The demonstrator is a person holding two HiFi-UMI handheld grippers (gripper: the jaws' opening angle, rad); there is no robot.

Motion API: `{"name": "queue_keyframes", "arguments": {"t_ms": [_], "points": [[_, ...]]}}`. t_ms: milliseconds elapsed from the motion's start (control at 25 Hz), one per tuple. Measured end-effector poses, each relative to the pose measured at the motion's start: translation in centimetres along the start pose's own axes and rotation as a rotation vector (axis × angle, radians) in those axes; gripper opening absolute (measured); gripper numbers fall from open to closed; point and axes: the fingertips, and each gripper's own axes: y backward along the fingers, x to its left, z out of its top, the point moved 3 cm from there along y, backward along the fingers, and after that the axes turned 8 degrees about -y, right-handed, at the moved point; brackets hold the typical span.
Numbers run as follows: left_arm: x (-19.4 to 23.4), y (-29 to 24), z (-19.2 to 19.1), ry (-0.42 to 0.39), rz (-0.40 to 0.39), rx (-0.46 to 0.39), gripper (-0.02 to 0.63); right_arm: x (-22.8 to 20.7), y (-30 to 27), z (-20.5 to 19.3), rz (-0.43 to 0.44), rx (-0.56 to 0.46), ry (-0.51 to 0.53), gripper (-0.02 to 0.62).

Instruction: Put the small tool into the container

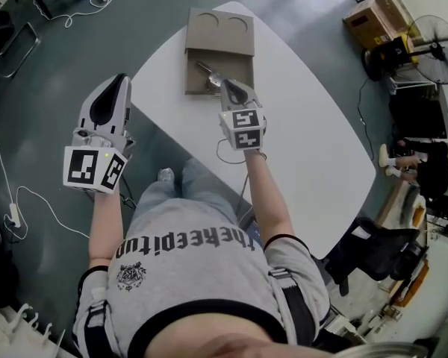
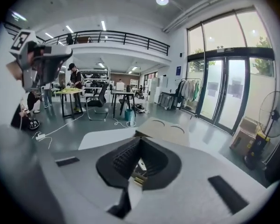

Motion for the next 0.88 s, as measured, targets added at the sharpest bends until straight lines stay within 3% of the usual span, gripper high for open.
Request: {"name": "queue_keyframes", "arguments": {"t_ms": [280,880], "points": [[-1.3,0.2,0.9,-0.005,-0.071,-0.023,0.012,0.9,4.6,2.8,-0.038,-0.121,-0.08,0.003],[-3.4,2.1,2.2,-0.007,-0.184,-0.103,0.012,3.2,14.0,6.7,-0.128,-0.32,-0.122,0.005]]}}
